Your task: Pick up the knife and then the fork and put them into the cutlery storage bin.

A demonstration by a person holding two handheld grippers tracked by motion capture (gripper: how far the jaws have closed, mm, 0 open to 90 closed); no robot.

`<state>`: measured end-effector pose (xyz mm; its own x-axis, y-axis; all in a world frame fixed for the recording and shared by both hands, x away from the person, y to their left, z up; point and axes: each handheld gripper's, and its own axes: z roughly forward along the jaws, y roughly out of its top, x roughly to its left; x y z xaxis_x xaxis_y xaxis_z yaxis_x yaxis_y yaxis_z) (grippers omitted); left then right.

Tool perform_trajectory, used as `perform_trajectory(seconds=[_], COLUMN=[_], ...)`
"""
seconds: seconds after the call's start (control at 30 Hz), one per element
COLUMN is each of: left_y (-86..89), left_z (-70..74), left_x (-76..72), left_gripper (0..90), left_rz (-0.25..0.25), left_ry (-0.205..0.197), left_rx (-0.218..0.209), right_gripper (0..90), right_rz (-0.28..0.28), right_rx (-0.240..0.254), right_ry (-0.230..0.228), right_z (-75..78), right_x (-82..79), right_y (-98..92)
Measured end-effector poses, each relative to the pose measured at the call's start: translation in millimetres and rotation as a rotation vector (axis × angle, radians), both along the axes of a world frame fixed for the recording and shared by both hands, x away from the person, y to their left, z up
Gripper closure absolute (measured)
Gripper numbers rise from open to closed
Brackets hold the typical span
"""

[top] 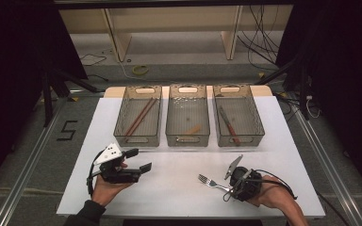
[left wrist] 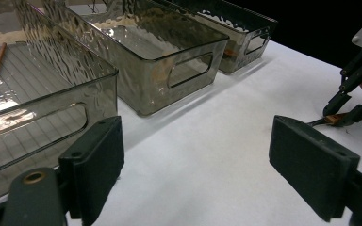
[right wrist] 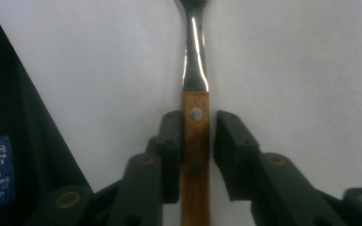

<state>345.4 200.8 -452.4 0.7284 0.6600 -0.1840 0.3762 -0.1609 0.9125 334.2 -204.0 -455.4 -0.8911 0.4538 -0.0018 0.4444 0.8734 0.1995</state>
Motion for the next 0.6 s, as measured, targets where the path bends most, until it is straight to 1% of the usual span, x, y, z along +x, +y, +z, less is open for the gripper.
perform_trajectory(seconds=[0.07, 0.1, 0.17, 0.37, 0.6], left_y=[-0.4, -0.6, -0.6, -0.1, -0.2], left_z=[-0.1, -0.1, -0.2, -0.2, -0.4], left_x=[0.0, -0.1, 0.0, 0.1, 0.2], left_gripper=[18.2, 18.2, 18.2, 18.2, 18.2], left_rz=[0.001, 0.001, 0.001, 0.0, 0.002], left_ry=[0.0, 0.0, 0.0, 0.0, 0.001], left_rx=[-0.001, 0.0, 0.0, 0.002, 0.002], right_gripper=[75.8, 76.2, 76.8, 77.6, 77.8], right_rz=[-0.001, 0.012, 0.017, 0.035, 0.017], right_rx=[-0.006, -0.01, -0.014, -0.005, 0.052], right_ry=[-0.001, -0.009, -0.01, -0.014, -0.029], right_z=[0.1, -0.1, 0.0, 0.9, 9.6], right_x=[-1.0, -1.2, -1.6, -1.0, 1.3], right_y=[0.9, 1.1, 2.0, 0.7, -4.2])
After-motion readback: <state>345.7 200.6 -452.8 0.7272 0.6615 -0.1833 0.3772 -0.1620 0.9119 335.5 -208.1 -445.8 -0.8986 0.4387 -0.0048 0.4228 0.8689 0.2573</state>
